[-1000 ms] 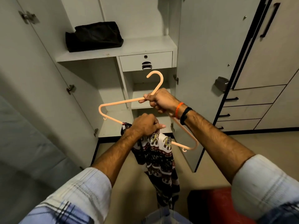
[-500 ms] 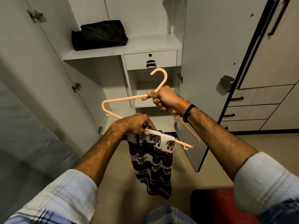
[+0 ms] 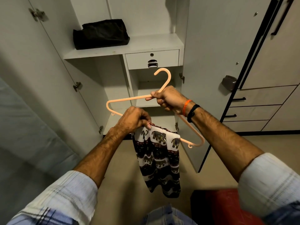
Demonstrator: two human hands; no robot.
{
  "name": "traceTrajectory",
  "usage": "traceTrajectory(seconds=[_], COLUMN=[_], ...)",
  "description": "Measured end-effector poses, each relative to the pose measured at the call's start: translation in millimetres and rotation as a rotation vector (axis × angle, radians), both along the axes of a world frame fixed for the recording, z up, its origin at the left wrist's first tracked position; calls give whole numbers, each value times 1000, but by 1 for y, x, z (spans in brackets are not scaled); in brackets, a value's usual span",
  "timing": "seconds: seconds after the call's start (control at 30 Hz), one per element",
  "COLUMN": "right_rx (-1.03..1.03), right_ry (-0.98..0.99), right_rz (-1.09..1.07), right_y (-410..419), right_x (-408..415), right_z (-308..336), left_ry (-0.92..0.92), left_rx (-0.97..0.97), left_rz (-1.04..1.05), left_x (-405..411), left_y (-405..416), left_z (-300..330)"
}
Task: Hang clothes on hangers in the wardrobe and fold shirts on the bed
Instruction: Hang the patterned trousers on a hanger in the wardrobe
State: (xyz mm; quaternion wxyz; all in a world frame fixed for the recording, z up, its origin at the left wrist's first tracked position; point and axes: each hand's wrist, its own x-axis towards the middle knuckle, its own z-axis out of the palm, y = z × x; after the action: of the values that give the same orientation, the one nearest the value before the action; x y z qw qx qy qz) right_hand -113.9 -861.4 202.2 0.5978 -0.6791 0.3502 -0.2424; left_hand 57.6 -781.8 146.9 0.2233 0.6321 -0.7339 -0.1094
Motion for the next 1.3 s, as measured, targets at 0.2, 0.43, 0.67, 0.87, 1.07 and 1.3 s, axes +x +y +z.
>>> traceTrajectory(seconds=[0.2,0.43,0.67,0.87,1.07,1.3], right_rx=[99,18,10,6,34,127], right_ry=[-51,17,42,41,23,-70], right_rz=[62,136,131,101,113,183], right_y=[0,9,5,4,6,11], right_x=[-4,0,-1,4,7,10], right_z=[5,1,-1,-6,-4,6], left_ry=[-181,-214,140,252,252,184], left_rx=[-557,229,550,591,324,-136], left_rz=[59,116,-127,-152,43,666], left_x=[-9,-12,-20,-18,-24,-53], left_y=[-8,-20,-10,1,1,-18], left_z=[-6,-10,-14,-13,-23,-13])
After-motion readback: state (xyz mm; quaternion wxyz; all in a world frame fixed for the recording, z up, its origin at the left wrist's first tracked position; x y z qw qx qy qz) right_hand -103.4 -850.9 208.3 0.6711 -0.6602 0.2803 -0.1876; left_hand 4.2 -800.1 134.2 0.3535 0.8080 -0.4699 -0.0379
